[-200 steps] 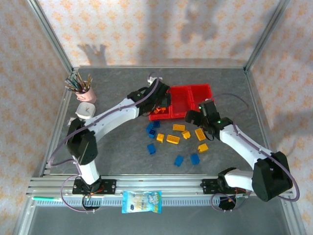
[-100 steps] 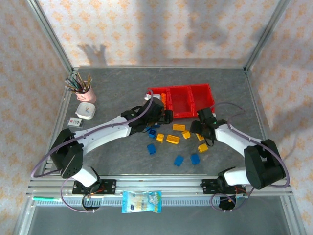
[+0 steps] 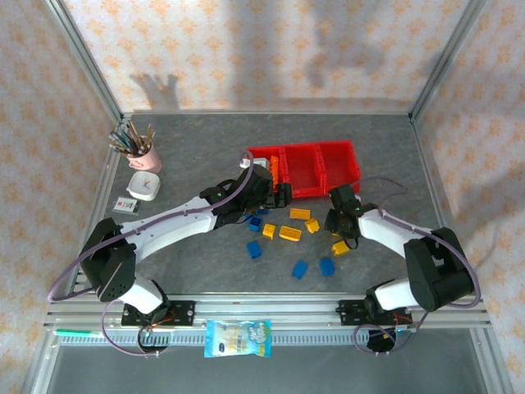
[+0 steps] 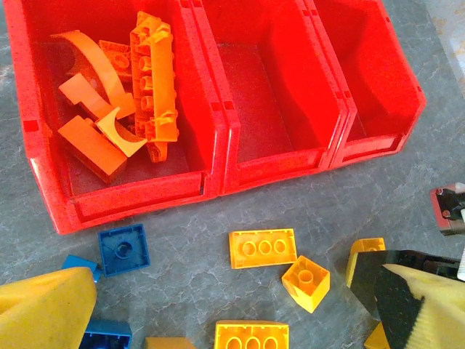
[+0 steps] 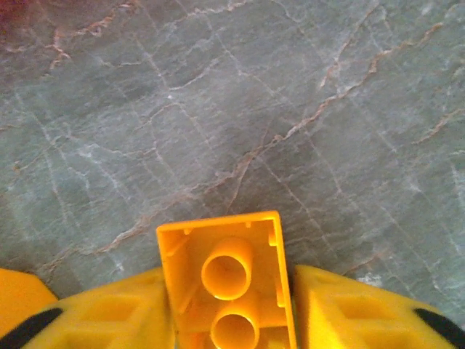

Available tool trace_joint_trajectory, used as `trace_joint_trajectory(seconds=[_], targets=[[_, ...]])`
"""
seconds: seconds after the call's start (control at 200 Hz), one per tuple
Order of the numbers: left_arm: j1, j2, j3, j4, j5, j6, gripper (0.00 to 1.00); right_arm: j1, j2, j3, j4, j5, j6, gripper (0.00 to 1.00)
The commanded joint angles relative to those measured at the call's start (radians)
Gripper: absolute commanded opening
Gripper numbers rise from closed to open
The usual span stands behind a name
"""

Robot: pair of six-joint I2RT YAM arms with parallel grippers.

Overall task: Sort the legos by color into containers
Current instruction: Pick up the lego from the middle-right of the table, then place the lego in the container.

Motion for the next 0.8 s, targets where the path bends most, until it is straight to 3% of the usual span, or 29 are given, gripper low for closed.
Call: trace_joint_trajectory(seconds=[0.0, 0.1, 0.385, 0.631, 0.791], targets=[[0.000, -0.037, -0.011, 0.017, -0.030, -0.011, 0.99, 0.019, 0.012, 0.010, 0.011, -0.007, 0.001, 0.37], [0.005, -0.051, -0.020, 0.019, -0.040, -0.016, 0.99, 0.020, -0.003, 0.029, 0.000, -0.001, -0.014, 0.30], [0.046, -0.132, -0.054, 0.032, -0.067, -0.016, 0.99, 0.075, 0.003, 0.228, -0.057, -0.012, -0.061, 0.27], [0.096, -0.205, -0.091, 0.000, -0.105, -0.025, 0.99, 0.213, 0.216, 0.541, -0.056, -0.011, -0.102, 0.27], [0.128, -0.251, -0.120, -0.033, -0.139, -0.031, 0.99, 0.247, 0.401, 0.765, -0.060, -0.014, -0.134, 0.27]])
